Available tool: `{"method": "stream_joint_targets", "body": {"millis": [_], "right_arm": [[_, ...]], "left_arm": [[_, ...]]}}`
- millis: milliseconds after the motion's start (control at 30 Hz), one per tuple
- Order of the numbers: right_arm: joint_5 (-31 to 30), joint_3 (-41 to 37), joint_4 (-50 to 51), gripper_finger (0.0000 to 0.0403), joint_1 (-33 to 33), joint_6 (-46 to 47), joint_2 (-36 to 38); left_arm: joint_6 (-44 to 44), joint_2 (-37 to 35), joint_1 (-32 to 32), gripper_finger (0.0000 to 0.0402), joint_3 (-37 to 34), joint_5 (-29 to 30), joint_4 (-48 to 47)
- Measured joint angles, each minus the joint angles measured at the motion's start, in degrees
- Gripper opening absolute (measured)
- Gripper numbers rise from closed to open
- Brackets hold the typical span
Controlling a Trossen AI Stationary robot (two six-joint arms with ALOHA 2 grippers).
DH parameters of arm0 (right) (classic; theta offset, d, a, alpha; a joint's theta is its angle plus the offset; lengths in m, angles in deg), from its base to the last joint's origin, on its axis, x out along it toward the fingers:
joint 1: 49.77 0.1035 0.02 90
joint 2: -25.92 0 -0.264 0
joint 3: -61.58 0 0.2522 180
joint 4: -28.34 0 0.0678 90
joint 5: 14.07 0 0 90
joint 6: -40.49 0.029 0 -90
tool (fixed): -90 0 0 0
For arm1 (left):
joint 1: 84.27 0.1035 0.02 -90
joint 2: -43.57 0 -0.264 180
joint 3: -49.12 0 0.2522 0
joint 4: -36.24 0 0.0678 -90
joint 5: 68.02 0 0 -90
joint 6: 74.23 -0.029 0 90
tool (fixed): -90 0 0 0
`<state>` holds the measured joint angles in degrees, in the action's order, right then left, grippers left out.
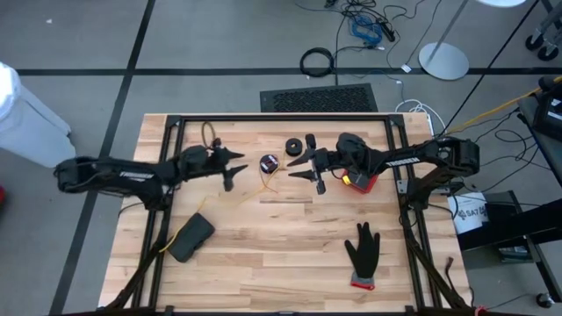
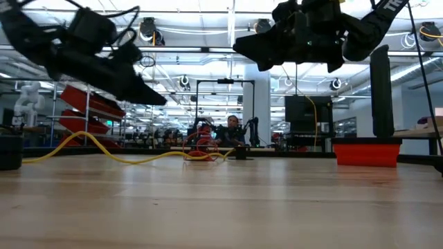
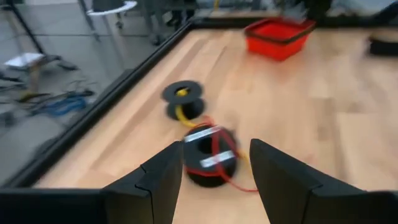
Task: Coil cords
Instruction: Coil the yellow wire onto the black spool
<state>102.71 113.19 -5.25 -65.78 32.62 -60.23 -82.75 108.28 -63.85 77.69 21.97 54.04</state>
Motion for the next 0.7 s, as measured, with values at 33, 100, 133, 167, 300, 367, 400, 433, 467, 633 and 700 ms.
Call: {"method": "stream_joint_targets", "body": {"millis": [33,100,133,167,300,367,400,433,467,633,700], "right_arm": [[0.0,0.0,0.5,0.0125,0.0,0.0,0.0],[0.0,0.0,1.6,0.0125,0.0,0.0,0.0],[0.0,0.0,2.2,0.0125,0.0,0.1,0.0],[0.0,0.0,2.8,0.0125,0.0,0.1,0.0],[-0.9,0.0,5.1,0.0125,0.0,0.3,0.0],[-1.6,0.0,6.1,0.0125,0.0,0.4,0.0],[-1.6,0.0,6.6,0.0125,0.0,0.5,0.0],[-1.6,0.0,6.8,0.0125,0.0,0.5,0.0],[-1.6,0.0,7.0,0.0125,0.0,0.6,0.0],[-1.6,0.0,8.1,0.0125,0.0,1.2,0.0],[-1.6,0.0,8.5,0.0125,0.0,1.3,0.0]], "left_arm": [[-1.3,2.2,0.1,0.0193,1.2,1.4,-0.3],[-3.1,6.5,0.1,0.0193,3.8,3.7,-0.8],[-3.9,8.7,0.1,0.0193,5.1,4.0,-0.9],[-4.4,10.9,0.1,0.0193,6.6,4.1,-0.9],[-5.5,19.1,0.1,0.0193,12.2,4.1,-0.7],[-5.8,22.8,0.1,0.0193,15.1,4.3,-0.6],[-5.8,24.6,0.1,0.0193,16.6,5.0,-0.5],[-5.8,26.2,0.1,0.0193,17.9,5.9,-0.6],[-5.8,27.9,0.1,0.0193,19.4,6.6,-0.7],[-6.3,34.8,0.2,0.0193,26.5,6.8,-0.6],[-7.8,37.5,0.2,0.0193,29.6,6.6,-0.8]]}}
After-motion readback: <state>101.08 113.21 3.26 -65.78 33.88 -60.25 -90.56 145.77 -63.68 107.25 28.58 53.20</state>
